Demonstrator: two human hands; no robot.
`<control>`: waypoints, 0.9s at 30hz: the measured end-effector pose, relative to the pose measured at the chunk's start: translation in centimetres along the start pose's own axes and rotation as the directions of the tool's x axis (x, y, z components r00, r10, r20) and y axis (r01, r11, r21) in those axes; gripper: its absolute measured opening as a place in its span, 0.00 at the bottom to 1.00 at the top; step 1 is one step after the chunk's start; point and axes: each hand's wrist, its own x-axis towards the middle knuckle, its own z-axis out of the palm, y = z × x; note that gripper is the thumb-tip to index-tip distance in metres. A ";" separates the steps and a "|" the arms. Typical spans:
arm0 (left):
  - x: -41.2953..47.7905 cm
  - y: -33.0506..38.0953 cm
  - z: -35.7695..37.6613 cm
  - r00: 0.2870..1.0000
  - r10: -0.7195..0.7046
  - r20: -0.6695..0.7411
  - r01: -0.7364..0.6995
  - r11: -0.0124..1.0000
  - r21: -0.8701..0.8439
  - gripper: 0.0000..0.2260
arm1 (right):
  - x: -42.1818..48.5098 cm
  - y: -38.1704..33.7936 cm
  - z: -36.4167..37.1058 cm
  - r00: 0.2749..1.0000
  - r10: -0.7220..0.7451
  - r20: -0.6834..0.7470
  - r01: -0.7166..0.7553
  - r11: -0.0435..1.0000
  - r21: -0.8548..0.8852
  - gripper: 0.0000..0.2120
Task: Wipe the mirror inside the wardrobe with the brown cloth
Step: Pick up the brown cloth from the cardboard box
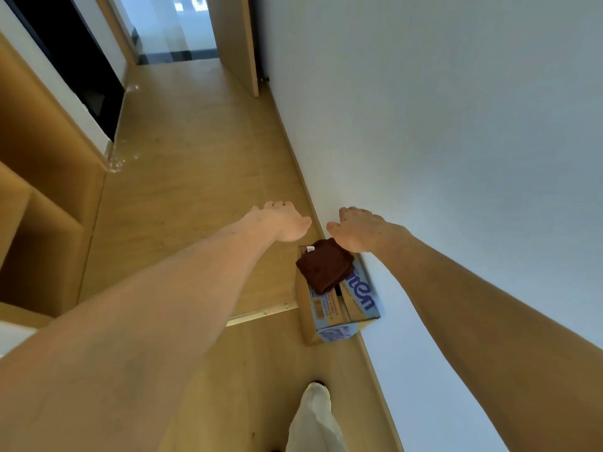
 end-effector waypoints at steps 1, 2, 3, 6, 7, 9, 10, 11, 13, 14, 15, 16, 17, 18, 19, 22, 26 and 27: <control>1.3 0.2 -0.3 1.000 -0.010 0.004 0.010 1.000 -0.001 0.29 | 1.4 0.4 0.1 1.000 -0.002 0.013 0.002 1.000 -0.001 0.21; 2.5 0.4 -0.4 1.000 -0.017 0.005 0.017 1.000 -0.001 0.29 | 2.4 0.9 0.3 1.000 -0.001 0.028 0.001 1.000 0.001 0.20; 3.9 0.6 -0.6 1.000 -0.022 0.006 0.022 1.000 -0.004 0.29 | 3.6 1.4 0.4 0.999 0.001 0.047 -0.002 1.000 0.004 0.21; 7.4 1.2 -0.6 0.999 -0.025 0.027 0.026 0.999 -0.036 0.29 | 6.9 2.9 1.0 0.996 0.000 0.086 0.000 1.000 -0.005 0.21; 8.3 1.3 -0.4 0.999 -0.023 0.041 0.025 0.999 -0.048 0.29 | 7.7 3.3 1.2 0.995 -0.002 0.095 0.003 1.000 -0.009 0.21; 10.3 1.6 0.2 0.997 -0.021 0.077 0.025 0.998 -0.057 0.29 | 9.7 4.0 1.6 0.992 -0.005 0.124 0.007 1.000 -0.013 0.21; 11.3 1.7 0.5 0.996 -0.021 0.085 0.026 0.998 -0.058 0.29 | 10.6 4.3 1.9 0.990 -0.005 0.138 0.007 1.000 -0.015 0.20; 12.3 1.8 0.9 0.996 -0.022 0.091 0.027 0.998 -0.053 0.28 | 11.5 4.5 2.2 0.988 -0.005 0.153 0.007 1.000 -0.016 0.20; 14.1 1.9 1.4 0.995 -0.021 0.099 0.024 0.999 -0.037 0.27 | 13.1 4.8 2.9 0.984 -0.004 0.177 0.006 1.000 -0.013 0.20; 15.1 2.0 1.7 0.994 -0.019 0.107 0.023 0.999 -0.033 0.27 | 13.9 4.9 3.3 0.983 -0.005 0.183 0.006 1.000 -0.007 0.20; 16.1 2.1 2.1 0.993 -0.016 0.116 0.019 0.999 -0.029 0.27 | 14.7 5.0 3.8 0.982 -0.008 0.187 0.008 1.000 -0.002 0.19; 17.1 2.1 2.6 0.992 -0.009 0.129 0.013 1.000 -0.027 0.27 | 15.4 5.2 4.4 0.982 -0.013 0.189 0.012 1.000 0.005 0.18; 17.9 2.1 3.2 0.990 -0.002 0.140 0.006 1.000 -0.029 0.27 | 15.9 5.3 4.9 0.981 -0.017 0.193 0.015 1.000 0.009 0.17; 18.9 2.2 3.8 0.988 0.009 0.153 -0.004 0.999 -0.033 0.26 | 16.5 5.5 5.6 0.979 -0.015 0.205 0.012 1.000 0.013 0.17; 19.8 2.2 4.5 0.986 0.020 0.164 -0.014 0.999 -0.038 0.25 | 17.1 5.6 6.3 0.975 -0.009 0.221 0.006 1.000 0.013 0.17; 22.6 2.2 7.0 0.978 0.043 0.203 -0.038 0.999 -0.032 0.26 | 18.9 6.0 8.8 0.965 0.011 0.261 -0.011 1.000 -0.004 0.22; 25.9 2.1 10.3 0.969 0.064 0.238 -0.060 0.998 -0.023 0.25 | 21.1 6.4 12.1 0.955 0.025 0.295 -0.023 1.000 -0.011 0.22; 26.5 2.1 11.1 0.967 0.067 0.246 -0.063 0.998 -0.025 0.25 | 21.4 6.4 12.8 0.951 0.026 0.308 -0.024 1.000 -0.011 0.23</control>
